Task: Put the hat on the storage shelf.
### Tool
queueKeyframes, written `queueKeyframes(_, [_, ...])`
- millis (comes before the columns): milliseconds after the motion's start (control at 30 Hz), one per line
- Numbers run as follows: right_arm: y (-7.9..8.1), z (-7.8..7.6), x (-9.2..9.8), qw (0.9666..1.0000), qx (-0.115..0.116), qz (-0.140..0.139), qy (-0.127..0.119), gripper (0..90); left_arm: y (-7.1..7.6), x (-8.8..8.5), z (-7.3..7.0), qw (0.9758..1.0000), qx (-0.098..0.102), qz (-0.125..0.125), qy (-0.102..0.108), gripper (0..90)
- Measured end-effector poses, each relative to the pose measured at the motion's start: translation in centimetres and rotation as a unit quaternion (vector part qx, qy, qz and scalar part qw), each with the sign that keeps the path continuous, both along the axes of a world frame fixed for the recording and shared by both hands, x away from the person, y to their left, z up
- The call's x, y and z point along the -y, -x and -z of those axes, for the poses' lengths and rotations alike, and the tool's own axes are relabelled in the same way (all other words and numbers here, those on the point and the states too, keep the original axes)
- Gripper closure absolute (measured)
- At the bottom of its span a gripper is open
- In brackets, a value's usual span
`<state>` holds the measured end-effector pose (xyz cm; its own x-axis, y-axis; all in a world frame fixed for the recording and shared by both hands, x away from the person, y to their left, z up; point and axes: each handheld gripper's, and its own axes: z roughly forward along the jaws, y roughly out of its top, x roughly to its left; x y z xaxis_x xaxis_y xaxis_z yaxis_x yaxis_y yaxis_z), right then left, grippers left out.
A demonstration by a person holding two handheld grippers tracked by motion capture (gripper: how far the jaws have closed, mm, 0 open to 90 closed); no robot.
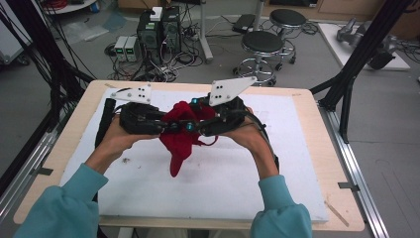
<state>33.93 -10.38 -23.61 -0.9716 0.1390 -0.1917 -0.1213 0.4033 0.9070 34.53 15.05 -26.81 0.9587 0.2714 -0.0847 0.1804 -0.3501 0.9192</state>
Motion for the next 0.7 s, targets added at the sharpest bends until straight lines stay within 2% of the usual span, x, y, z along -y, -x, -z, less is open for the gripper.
queueKeyframes(100, [0.0, 0.0, 0.1, 0.9997, 0.003, 0.019, -0.018, 26.0, 0.1, 0.0, -0.1, 0.9999, 0.007, -0.004, -0.006, 81.5])
queueKeyframes(200, [0.0, -0.1, 0.3, 0.9990, 0.001, 0.031, -0.032, 19.5, 0.1, 0.1, -0.1, 0.9999, 0.008, -0.012, -0.007, 81.5])
queueKeyframes(267, [0.1, 0.0, 0.4, 0.9986, 0.000, 0.043, -0.032, 15.1, 0.1, 0.2, 0.0, 0.9999, 0.007, -0.013, -0.008, 81.5])
queueKeyframes(467, [0.4, 0.3, 0.7, 0.9970, -0.008, 0.065, -0.042, 11.5, 0.1, 0.2, -0.1, 0.9996, 0.010, -0.024, -0.010, 81.6])
queueKeyframes(533, [0.7, 0.4, 0.8, 0.9960, -0.005, 0.074, -0.050, 11.5, 0.0, 0.2, -0.2, 0.9992, 0.011, -0.039, -0.006, 81.6])
queueKeyframes(700, [1.3, 1.0, 1.2, 0.9929, -0.016, 0.096, -0.068, 11.6, -0.1, 0.2, -0.3, 0.9981, 0.008, -0.061, -0.001, 81.7])
